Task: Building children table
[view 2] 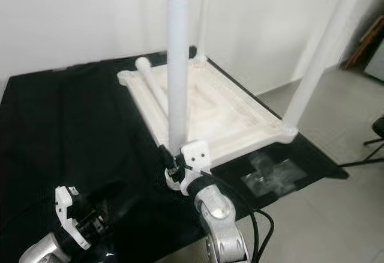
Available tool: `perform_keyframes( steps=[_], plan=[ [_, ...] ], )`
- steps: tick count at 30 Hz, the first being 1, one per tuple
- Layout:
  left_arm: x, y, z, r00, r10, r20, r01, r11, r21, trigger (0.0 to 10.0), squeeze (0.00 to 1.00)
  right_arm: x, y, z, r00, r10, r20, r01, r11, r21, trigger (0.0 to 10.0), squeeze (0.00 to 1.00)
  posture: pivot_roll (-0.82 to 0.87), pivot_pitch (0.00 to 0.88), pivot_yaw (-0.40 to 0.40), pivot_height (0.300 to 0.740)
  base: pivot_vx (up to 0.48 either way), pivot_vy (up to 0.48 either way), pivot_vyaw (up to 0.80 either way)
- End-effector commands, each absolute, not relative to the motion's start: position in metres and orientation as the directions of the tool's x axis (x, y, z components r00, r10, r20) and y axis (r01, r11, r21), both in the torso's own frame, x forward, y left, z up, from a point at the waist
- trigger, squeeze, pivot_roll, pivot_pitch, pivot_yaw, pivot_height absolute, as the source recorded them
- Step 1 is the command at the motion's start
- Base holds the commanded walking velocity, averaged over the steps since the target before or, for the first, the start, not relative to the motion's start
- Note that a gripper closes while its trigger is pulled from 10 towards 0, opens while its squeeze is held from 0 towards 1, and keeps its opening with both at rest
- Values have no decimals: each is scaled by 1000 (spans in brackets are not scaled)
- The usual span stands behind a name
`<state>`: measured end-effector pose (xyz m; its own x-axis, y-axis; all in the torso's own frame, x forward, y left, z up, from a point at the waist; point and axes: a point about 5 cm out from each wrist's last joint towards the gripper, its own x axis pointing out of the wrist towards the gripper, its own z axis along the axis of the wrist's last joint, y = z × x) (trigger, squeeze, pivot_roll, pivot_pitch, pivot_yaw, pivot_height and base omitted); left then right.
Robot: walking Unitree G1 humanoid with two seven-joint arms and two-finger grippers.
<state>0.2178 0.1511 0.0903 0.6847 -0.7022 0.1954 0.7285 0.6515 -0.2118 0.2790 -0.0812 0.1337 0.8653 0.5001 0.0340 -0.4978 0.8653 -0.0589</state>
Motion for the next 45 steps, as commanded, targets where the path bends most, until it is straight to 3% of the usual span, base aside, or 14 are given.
perform_keyframes(
  steps=[1, 2, 3, 4, 12, 20, 23, 25, 27, 32, 45],
  plan=[
    [218, 153, 85, 681, -714, 165, 731, 647, -218, 10000, 0, 273, -86, 90, 853, 493, -169, -502, 865, -10, 4980, 0, -69, 113, 25, 740, 0, 0, 0],
    [218, 153, 85, 681, -714, 165, 731, 647, -218, 10000, 0, 273, -86, 90, 853, 493, -169, -502, 865, -10, 4980, 0, -69, 113, 25, 740, 0, 0, 0],
    [218, 154, 85, 689, -705, 166, 723, 656, -215, 10000, 0, 274, -86, 94, 850, 506, -148, -512, 859, -2, 10000, 0, -66, 112, 23, 740, 0, 0, 0],
    [219, 154, 85, 700, -695, 166, 714, 668, -211, 10000, 0, 275, -86, 99, 844, 523, -117, -525, 851, 13, 10000, 1000, -62, 109, 23, 740, 0, 0, 0],
    [223, 158, 86, 730, -666, 149, 682, 703, -199, 10000, 0, 268, -84, 112, 849, 526, -57, -526, 851, 15, 10000, 1000, -67, 102, 16, 740, 0, 0, 0],
    [234, 167, 89, 813, -563, 150, 582, 789, -196, 10000, 0, 260, -92, 113, 834, 551, -41, -551, 834, 1, 10000, 1000, -77, 97, 17, 740, 0, 0, 0],
    [238, 175, 93, 859, -488, 158, 512, 833, -211, 10000, 0, 256, -95, 116, 826, 563, -20, -563, 826, -3, 10000, 1000, -79, 97, 16, 740, 0, 0, 0],
    [245, 192, 95, 935, -333, 122, 353, 903, -245, 10000, 0, 249, -101, 120, 824, 567, -6, -567, 824, -17, 10000, 1000, -77, 107, 9, 740, 0, 0, 0],
    [246, 199, 95, 958, -272, 95, 288, 923, -257, 10000, 0, 246, -104, 122, 823, 567, 0, -567, 823, -24, 10000, 1000, -77, 107, 9, 740, 0, 0, 0],
    [247, 214, 103, 981, -173, 85, 189, 948, -256, 10000, 0, 244, -112, 132, 838, 545, 32, -544, 838, -50, 10000, 1000, -53, 126, 20, 740, 0, 0, 0],
    [235, 223, 105, 999, -49, -2, 47, 966, -253, 10000, 0, 244, -132, 141, 916, 399, 50, -392, 914, -104, 10000, 1000, -40, 162, 18, 740, 0, 0, 0]
  ],
)
